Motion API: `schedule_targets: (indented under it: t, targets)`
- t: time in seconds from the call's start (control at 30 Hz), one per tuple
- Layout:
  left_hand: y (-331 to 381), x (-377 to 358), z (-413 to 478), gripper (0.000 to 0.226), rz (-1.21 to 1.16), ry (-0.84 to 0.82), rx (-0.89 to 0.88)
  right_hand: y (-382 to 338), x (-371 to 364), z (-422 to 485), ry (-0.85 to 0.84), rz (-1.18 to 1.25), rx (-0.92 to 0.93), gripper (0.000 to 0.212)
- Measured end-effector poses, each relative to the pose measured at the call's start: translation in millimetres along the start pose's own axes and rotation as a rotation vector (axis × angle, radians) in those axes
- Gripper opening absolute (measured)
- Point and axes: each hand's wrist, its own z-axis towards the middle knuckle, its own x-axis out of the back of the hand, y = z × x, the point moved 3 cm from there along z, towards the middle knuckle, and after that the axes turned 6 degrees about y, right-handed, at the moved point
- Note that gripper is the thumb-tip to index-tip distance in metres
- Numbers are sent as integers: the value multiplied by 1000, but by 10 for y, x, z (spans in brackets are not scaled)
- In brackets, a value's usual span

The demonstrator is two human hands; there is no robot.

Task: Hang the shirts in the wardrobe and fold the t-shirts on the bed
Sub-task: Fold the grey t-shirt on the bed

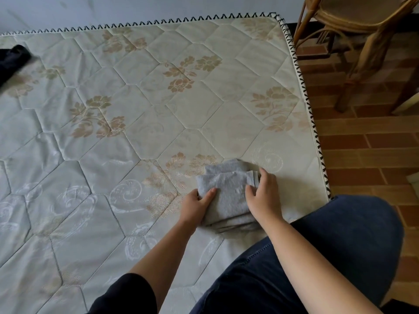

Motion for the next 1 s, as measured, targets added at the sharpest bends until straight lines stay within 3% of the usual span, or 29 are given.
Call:
schedule_targets:
  t: [0.07, 0.13, 0.2, 0.37, 0.5, 0.57, 0.63, 0.73, 0.87, 1.0]
  targets:
    - [-1, -15, -3, 35, 19, 25, -30, -143, -83, -42, 49, -230, 315, 57]
    - [-6, -16, -1, 31, 53, 59, -53, -309, -276, -163, -99, -384, 560, 57]
    - [-16, -20, 5, 29, 68, 71, -57, -365, -481, -310, -282, -471, 655, 60]
    - [0, -25, 1, 31, 91, 85, -76, -209, -565, -274, -493, -549, 602, 77]
    - [-4, -40, 12, 37, 71, 80, -77, -63, -465, -185, -463, -610, 497, 91]
    - [-19, -41, 13, 39, 53, 73, -64, -36, -417, -167, -432, -595, 426, 82]
    - [-20, -40, 5, 39, 38, 68, -53, -3, -354, -123, -450, -559, 315, 59]
    - [2, -37, -13, 36, -24, 38, -2, 20, -287, -79, -478, -517, 245, 62]
    - [68, -27, -81, 37, -180, -73, 146, 52, -254, -26, -479, -275, 235, 59]
    - [216, -31, -164, 37, -319, -301, 262, 43, -78, 16, -241, 132, 172, 53]
